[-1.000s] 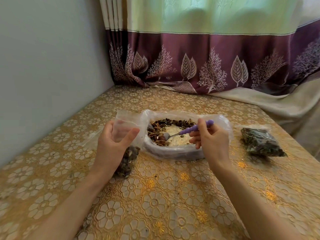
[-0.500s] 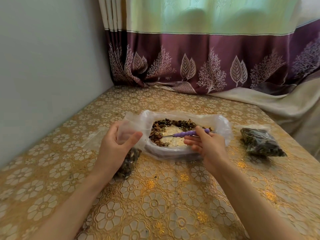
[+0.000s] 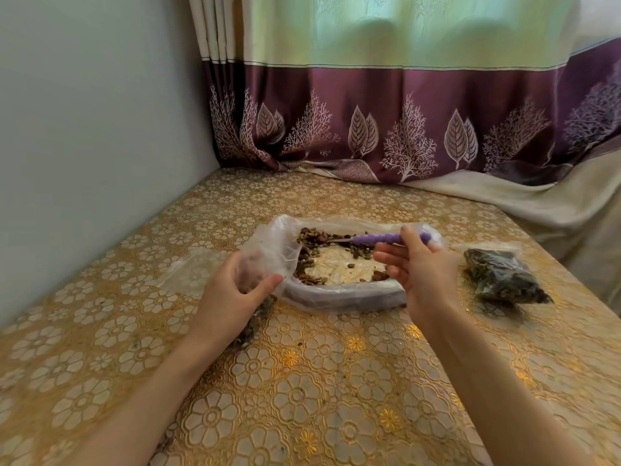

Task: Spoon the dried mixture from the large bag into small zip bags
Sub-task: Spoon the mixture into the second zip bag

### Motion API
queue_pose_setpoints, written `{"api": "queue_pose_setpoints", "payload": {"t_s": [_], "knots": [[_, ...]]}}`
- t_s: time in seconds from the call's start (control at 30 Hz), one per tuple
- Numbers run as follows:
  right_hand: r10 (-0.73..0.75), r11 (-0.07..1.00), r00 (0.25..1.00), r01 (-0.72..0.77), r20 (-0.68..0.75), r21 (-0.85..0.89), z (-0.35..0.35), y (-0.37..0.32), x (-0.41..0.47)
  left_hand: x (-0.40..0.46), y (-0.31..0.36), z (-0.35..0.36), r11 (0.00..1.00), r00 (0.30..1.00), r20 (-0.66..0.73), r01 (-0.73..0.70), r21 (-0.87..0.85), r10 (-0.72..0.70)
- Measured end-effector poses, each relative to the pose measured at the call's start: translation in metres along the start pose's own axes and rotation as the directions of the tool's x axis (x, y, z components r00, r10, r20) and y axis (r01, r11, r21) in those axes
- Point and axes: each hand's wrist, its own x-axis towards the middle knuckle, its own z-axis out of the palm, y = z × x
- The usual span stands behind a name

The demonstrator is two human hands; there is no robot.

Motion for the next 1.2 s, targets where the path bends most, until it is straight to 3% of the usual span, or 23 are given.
{"api": "queue_pose_setpoints", "payload": {"t_s": [0.2, 0.37, 0.5, 0.6, 0.9, 1.1, 1.2], "knots": [[-0.117, 0.993, 0.99, 0.117, 0.08, 0.001, 0.011, -0.01, -0.015, 0.0, 0.0, 0.001, 0.999, 1.0, 0.007, 0.005, -0.032, -0.005], [-0.234, 0.963, 0.932, 0.26, 0.275, -0.063, 0.022, -0.008, -0.029, -0.001, 0.0, 0.0, 0.998, 1.0, -0.016, 0.007, -0.056, -0.008], [-0.242, 0.957, 0.863, 0.288, 0.445, -0.04, 0.026, -0.006, -0.033, -0.001, 0.002, 0.0, 0.995, 0.999, -0.043, 0.01, -0.099, -0.014], [-0.217, 0.967, 0.846, 0.253, 0.486, -0.008, 0.024, -0.005, -0.031, -0.002, 0.005, -0.001, 0.992, 0.997, -0.076, 0.01, -0.128, -0.02], [-0.176, 0.984, 0.883, 0.155, 0.434, 0.084, 0.02, -0.005, -0.024, -0.003, 0.009, -0.004, 0.985, 0.989, -0.15, -0.005, -0.175, -0.021], [-0.153, 0.975, 0.971, 0.119, 0.181, 0.185, 0.009, -0.008, -0.009, -0.003, 0.012, -0.006, 0.979, 0.981, -0.189, -0.008, -0.204, -0.031], [-0.158, 0.987, 0.984, 0.154, 0.081, 0.052, -0.003, -0.002, 0.0, -0.003, 0.012, -0.007, 0.979, 0.975, -0.218, -0.009, -0.203, -0.036]]}}
